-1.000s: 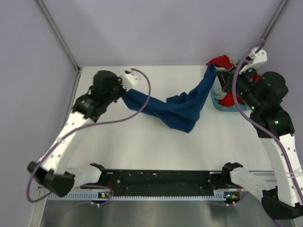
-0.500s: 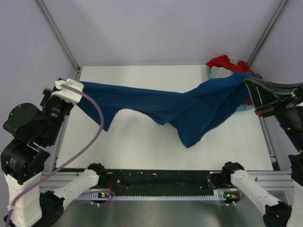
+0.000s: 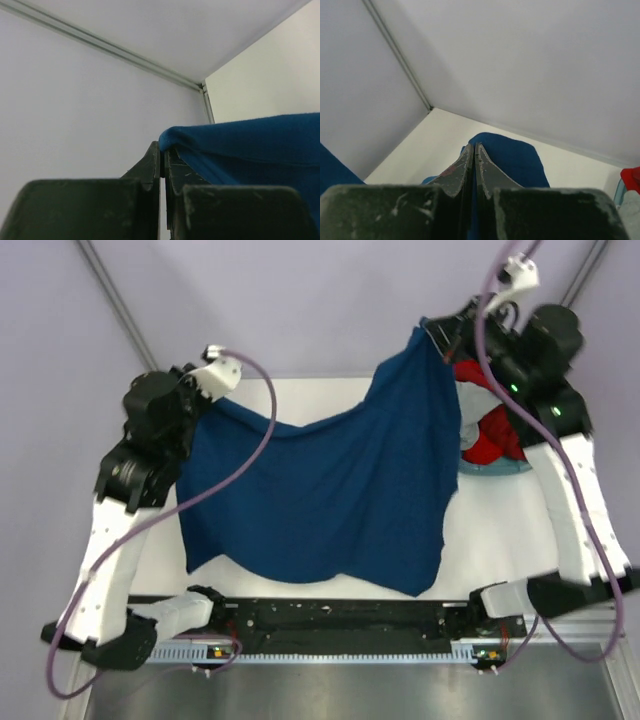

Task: Fold and stack the t-shirts
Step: Flatten out the tshirt, then fold the flattened tshirt in 1/3 of the way

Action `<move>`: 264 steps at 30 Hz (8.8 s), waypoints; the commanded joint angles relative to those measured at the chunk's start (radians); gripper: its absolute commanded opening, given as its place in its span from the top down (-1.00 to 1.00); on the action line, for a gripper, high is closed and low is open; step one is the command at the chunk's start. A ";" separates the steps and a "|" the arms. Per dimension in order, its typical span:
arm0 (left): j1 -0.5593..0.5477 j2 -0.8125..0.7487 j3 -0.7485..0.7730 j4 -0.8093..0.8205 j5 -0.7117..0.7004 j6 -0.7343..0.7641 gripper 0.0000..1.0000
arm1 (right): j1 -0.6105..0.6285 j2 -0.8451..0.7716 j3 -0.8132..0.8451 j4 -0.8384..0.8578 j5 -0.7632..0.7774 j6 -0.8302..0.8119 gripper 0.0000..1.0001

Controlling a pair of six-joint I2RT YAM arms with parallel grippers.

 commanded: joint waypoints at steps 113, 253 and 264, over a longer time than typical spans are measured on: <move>0.548 -0.047 -0.162 -0.218 0.394 -0.030 1.00 | 0.460 -0.226 -0.051 -0.377 0.795 -0.197 1.00; -0.577 0.938 -0.186 0.358 0.765 -0.267 -0.01 | -0.079 0.391 -0.818 0.125 -0.211 0.168 1.00; -0.578 0.986 -0.168 0.339 0.756 -0.274 0.76 | -0.080 0.381 -0.819 0.128 -0.231 0.155 1.00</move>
